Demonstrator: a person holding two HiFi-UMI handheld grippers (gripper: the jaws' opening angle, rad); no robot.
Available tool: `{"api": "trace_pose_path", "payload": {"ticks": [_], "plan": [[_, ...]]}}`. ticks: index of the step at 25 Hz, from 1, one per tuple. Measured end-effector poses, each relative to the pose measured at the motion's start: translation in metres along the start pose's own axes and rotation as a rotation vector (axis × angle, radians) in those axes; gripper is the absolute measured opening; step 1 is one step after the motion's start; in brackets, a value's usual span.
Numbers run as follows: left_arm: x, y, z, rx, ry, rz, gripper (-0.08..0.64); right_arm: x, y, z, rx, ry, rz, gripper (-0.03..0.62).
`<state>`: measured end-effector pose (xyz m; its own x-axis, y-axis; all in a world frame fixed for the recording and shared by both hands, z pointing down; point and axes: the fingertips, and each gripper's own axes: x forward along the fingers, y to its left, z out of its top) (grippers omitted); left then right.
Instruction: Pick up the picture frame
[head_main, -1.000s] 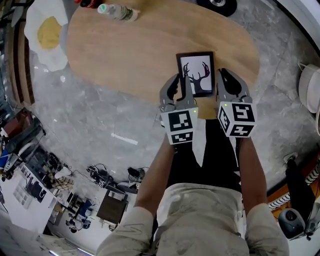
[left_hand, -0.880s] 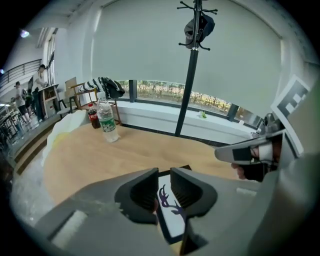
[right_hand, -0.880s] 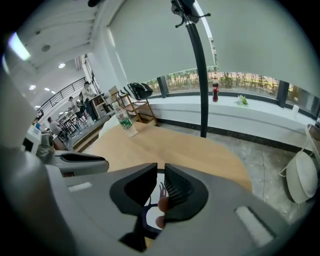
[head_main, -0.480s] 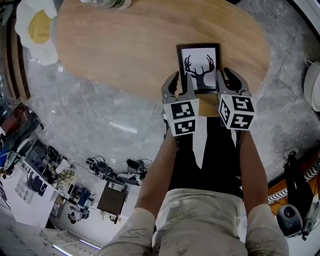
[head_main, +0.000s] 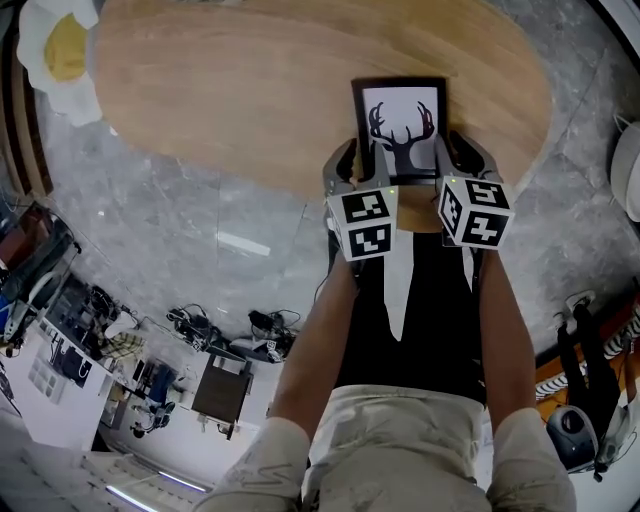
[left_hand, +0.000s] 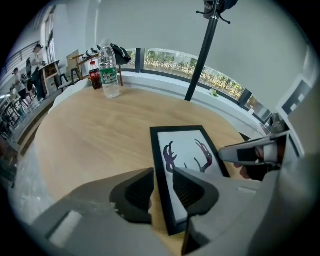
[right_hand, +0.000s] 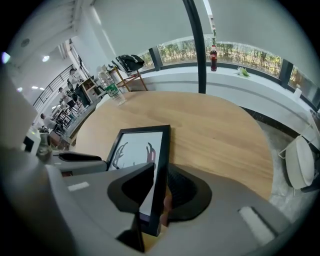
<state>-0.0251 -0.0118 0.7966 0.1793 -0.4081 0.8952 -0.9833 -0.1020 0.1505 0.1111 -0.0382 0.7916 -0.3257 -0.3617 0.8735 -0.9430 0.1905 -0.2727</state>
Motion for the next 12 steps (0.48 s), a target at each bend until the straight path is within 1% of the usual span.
{"api": "trace_pose_path", "payload": {"ticks": [7,12], "plan": [[0.012,0.002,-0.014,-0.040,0.052,0.000,0.118,0.009,-0.001,-0.014,0.023,0.039,-0.003,0.091],[0.015,0.002,-0.015,-0.067,0.063,-0.016,0.118,0.013,-0.002,-0.018,0.026,0.052,-0.005,0.091]]}}
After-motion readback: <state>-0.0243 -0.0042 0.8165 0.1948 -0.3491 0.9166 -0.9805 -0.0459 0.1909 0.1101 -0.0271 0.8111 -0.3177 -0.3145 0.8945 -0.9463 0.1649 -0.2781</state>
